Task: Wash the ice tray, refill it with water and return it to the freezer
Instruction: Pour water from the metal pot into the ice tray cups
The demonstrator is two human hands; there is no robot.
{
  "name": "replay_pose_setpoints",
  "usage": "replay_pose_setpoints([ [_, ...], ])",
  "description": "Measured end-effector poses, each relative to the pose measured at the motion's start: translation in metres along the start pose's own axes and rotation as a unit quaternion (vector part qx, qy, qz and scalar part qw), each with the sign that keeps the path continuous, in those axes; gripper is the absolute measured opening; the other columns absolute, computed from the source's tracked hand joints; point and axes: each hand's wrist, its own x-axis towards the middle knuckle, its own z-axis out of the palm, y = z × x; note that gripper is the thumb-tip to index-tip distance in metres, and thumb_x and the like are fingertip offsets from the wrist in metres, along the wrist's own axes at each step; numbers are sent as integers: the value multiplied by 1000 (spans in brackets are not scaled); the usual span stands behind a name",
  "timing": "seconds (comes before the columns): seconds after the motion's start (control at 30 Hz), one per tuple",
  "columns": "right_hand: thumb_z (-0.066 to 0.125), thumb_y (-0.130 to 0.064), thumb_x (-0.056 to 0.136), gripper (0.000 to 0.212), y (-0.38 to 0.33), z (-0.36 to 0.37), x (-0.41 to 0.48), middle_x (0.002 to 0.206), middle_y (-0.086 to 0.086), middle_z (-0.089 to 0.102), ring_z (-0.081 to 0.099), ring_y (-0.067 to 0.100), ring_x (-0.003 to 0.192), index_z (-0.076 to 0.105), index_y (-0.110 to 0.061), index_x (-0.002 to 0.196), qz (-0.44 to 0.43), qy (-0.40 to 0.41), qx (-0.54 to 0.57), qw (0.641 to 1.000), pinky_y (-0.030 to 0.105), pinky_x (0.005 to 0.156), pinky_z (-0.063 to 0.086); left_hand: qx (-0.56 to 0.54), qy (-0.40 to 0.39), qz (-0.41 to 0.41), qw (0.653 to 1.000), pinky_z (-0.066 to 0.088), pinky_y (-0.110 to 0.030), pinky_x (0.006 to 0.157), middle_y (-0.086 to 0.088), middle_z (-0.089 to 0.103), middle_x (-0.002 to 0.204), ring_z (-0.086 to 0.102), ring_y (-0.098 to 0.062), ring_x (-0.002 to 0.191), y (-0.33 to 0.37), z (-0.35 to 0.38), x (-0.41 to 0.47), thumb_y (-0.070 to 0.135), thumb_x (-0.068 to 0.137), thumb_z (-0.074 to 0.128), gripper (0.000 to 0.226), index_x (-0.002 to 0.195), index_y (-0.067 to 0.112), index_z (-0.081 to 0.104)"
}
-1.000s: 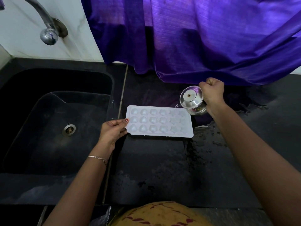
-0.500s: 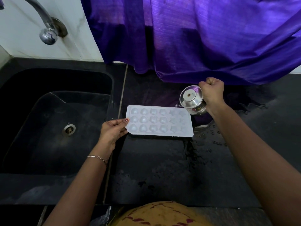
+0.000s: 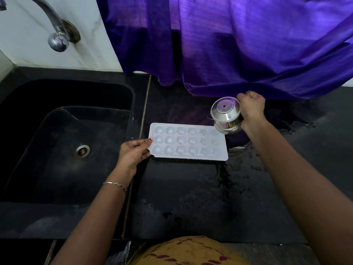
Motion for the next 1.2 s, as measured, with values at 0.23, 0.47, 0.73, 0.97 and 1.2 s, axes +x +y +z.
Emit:
replay_pose_setpoints([
  [0.23,53,5,79,42,-1,14,-6,49,-5,28,27,3,39,29,-19,54,-24,-34,-38,998,19,42,31,-7,-2,2,1000,56,-19,60,-8,74,86,71,-10,69,1,1,-2,13,85,72,12,90,2,71],
  [0.47,55,3,77,42,-2,23,-4,52,-3,27,26,5,43,28,-20,54,-65,-64,-81,993,21,44,29,-12,-4,3,1000,56,-20,61,-11,74,89,71,-12,70,1,1,-3,12,85,72,12,89,1,71],
  [0.73,54,3,77,44,-4,27,-1,51,-5,25,24,6,46,27,-21,52,-93,-79,-111,986,23,45,28,-11,-2,4,1000,56,-19,60,-10,73,88,70,-10,68,2,2,-3,11,85,71,12,90,1,70],
  [0.97,55,2,78,42,-5,25,2,52,-4,27,26,7,48,29,-21,53,-89,-80,-113,986,24,47,30,-8,1,4,1000,58,-22,65,-11,73,89,69,-15,73,1,1,-2,12,85,72,12,89,1,71],
  [1.2,54,2,77,43,-5,25,2,52,-5,27,26,9,50,28,-22,52,-84,-78,-108,988,28,50,30,-4,2,1,1000,57,-20,62,-11,73,87,69,-10,68,-1,0,0,13,85,72,17,94,-1,71],
])
